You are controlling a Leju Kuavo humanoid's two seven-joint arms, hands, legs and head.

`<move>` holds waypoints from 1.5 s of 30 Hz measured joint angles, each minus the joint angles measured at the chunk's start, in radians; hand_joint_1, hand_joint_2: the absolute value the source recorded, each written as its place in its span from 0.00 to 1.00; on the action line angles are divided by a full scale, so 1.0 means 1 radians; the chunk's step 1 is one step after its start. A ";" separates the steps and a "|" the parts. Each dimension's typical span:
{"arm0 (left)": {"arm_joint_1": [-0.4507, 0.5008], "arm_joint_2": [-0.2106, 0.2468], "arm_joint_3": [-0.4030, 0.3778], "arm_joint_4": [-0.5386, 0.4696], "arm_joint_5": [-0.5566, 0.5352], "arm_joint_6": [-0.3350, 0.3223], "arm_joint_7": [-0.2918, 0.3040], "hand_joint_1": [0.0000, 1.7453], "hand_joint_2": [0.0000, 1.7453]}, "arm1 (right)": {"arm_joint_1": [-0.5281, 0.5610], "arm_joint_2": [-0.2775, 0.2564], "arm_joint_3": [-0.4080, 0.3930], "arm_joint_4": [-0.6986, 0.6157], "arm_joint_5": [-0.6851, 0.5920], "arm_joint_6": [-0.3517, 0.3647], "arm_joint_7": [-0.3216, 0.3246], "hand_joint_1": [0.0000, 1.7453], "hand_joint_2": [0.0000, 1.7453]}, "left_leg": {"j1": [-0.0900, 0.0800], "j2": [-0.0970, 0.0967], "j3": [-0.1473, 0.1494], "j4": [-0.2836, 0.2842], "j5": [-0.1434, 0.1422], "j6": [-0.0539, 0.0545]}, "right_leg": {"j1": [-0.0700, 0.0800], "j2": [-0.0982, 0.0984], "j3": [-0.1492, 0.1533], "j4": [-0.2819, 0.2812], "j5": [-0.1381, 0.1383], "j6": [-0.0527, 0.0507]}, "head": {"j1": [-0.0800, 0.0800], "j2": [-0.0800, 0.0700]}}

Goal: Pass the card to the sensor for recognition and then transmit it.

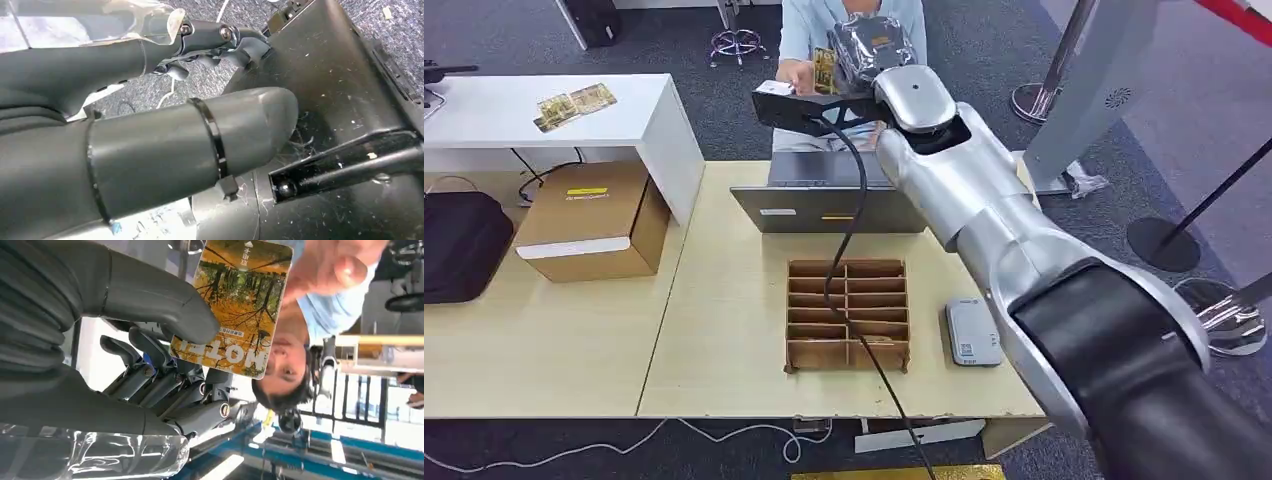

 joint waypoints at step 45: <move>0.005 0.004 0.020 0.000 0.006 0.028 -0.004 0.00 0.00 | 0.127 -0.134 -0.206 -0.197 -0.223 -0.478 -0.265 0.00 1.00 | 0.000 -0.001 0.000 0.001 0.000 0.000 | 0.000 -0.001 0.000 -0.001 0.000 -0.001 | 0.000 0.000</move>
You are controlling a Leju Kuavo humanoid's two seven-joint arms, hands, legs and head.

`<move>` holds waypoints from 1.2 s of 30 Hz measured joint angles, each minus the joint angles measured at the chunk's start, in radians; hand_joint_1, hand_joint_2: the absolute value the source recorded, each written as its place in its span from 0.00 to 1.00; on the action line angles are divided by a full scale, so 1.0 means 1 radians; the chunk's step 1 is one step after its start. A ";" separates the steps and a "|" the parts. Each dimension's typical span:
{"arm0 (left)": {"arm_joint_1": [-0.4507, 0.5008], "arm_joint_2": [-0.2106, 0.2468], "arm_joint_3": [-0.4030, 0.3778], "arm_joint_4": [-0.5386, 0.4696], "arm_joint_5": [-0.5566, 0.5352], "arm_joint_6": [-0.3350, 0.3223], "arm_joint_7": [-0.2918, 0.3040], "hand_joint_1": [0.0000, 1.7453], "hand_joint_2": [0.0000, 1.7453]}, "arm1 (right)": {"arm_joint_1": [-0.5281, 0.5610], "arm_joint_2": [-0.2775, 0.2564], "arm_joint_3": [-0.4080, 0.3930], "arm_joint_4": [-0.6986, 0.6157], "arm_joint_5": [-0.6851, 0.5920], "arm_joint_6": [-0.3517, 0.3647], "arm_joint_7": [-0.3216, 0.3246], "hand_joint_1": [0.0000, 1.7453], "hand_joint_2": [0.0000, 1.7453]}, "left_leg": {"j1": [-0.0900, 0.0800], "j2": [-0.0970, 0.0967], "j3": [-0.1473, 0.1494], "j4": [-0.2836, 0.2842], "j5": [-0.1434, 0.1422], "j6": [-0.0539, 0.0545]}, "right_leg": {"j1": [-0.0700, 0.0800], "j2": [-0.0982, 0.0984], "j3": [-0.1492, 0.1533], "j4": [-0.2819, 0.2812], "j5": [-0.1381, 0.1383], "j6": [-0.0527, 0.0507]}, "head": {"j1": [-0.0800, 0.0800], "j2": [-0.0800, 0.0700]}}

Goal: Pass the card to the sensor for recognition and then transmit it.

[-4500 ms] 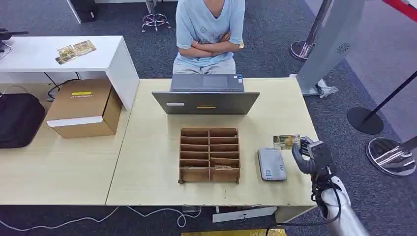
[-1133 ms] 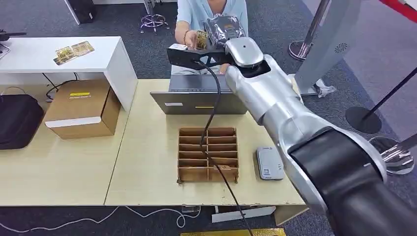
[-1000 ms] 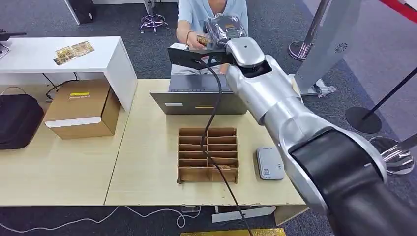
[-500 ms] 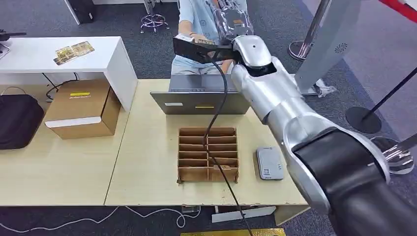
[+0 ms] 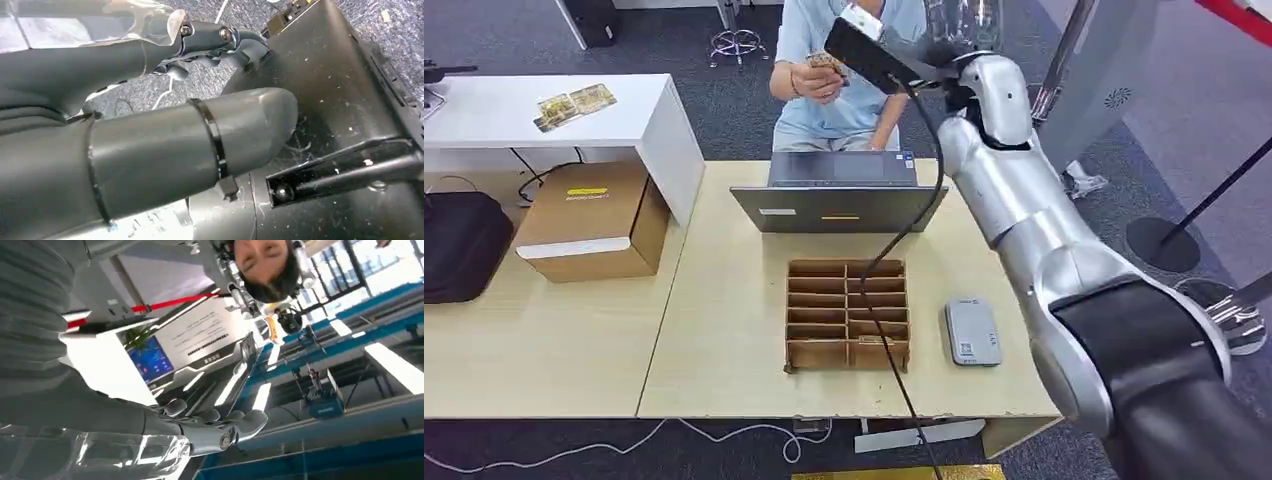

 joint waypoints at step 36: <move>0.026 0.015 0.021 0.000 -0.050 0.084 -0.017 0.00 0.00 | 1.382 -0.155 -0.199 -1.152 -0.615 0.408 -0.438 0.00 1.00 | 0.001 -0.004 0.002 -0.002 -0.005 0.000 | 0.001 -0.005 0.004 -0.002 -0.006 0.001 | 0.000 0.000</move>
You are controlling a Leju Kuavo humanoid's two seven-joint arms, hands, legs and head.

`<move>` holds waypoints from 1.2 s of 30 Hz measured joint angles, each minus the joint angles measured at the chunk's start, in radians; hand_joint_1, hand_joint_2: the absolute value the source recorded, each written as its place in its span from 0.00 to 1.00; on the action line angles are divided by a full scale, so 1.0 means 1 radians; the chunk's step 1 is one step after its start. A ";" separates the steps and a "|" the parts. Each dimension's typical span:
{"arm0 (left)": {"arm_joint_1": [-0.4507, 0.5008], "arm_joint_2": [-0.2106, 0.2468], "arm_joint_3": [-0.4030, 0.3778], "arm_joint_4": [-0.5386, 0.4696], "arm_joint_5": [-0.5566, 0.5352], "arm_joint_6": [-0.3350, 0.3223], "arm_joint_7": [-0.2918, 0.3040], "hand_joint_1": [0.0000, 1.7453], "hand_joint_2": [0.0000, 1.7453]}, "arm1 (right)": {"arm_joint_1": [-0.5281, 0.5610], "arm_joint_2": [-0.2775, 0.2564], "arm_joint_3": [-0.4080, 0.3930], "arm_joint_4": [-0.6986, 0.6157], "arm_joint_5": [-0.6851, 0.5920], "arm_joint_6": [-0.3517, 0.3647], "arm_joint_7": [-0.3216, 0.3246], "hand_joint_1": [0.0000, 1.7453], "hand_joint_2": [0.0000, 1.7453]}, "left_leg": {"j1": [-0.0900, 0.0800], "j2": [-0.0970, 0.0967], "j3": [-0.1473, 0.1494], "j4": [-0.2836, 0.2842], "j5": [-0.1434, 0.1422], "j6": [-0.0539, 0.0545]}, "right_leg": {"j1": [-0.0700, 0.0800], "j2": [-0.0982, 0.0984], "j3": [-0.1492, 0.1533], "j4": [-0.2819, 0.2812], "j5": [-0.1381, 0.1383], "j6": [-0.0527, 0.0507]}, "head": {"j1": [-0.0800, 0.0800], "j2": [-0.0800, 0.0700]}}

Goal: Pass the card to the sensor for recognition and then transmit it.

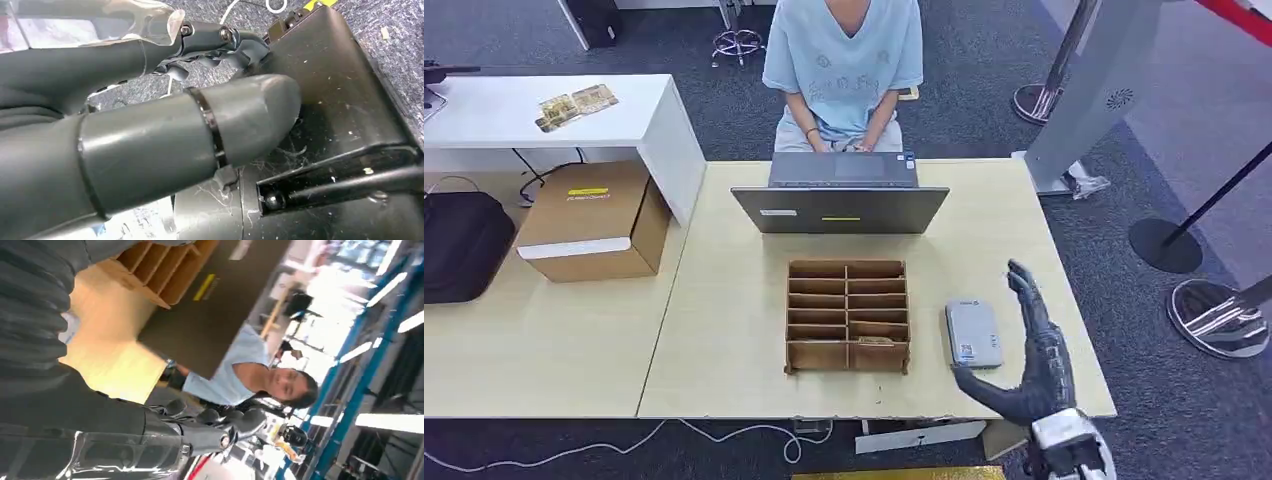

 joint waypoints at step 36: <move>-0.006 -0.014 -0.016 0.000 -0.116 -0.005 -0.049 0.00 0.00 | -0.103 0.055 0.219 0.235 1.161 -0.271 0.705 0.00 1.00 | 0.000 0.000 0.000 0.000 0.000 0.000 | 0.000 0.000 0.000 0.000 0.000 0.000 | 0.000 0.000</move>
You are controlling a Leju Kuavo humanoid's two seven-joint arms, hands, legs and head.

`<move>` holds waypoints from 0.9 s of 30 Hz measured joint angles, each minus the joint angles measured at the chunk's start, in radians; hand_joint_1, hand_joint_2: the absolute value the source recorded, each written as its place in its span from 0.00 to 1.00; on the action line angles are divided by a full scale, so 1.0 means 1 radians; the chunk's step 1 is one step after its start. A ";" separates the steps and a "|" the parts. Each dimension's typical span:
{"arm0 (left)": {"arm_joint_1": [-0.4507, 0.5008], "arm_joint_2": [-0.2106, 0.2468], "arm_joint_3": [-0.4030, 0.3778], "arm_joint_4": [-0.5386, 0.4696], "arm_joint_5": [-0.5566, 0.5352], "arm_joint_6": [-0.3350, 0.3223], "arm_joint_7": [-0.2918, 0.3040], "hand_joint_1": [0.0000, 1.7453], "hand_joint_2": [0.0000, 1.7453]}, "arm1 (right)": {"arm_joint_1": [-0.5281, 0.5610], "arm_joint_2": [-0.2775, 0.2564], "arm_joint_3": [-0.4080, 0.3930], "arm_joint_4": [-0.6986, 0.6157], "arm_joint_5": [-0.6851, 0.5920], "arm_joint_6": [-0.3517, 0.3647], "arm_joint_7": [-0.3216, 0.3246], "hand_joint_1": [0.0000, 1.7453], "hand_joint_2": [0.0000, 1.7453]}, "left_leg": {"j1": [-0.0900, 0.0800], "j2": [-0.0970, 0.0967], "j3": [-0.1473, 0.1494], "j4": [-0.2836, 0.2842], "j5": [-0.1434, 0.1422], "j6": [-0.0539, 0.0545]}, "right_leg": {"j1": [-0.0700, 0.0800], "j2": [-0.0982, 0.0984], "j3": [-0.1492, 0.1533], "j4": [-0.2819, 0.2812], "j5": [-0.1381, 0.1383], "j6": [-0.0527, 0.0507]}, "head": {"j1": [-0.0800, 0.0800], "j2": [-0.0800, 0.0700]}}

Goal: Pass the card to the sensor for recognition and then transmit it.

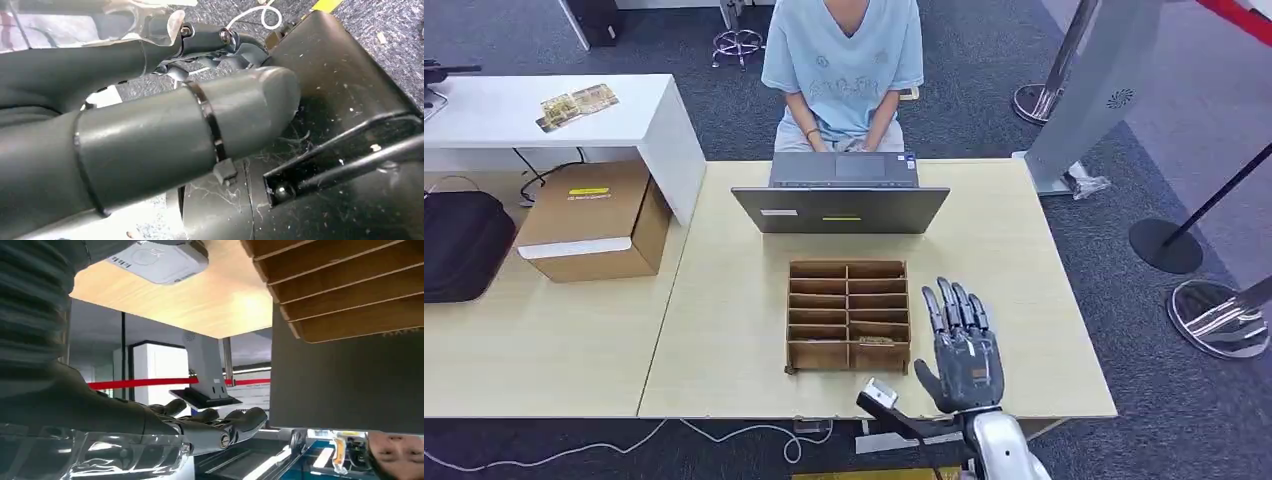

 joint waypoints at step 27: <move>-0.004 -0.001 -0.012 0.000 0.005 -0.004 -0.006 0.00 0.00 | -0.046 0.003 0.040 0.034 0.000 0.046 -0.020 0.00 1.00 | 0.000 0.000 0.000 0.000 0.000 0.000 | 0.000 0.000 0.000 0.000 0.000 0.000 | 0.000 0.000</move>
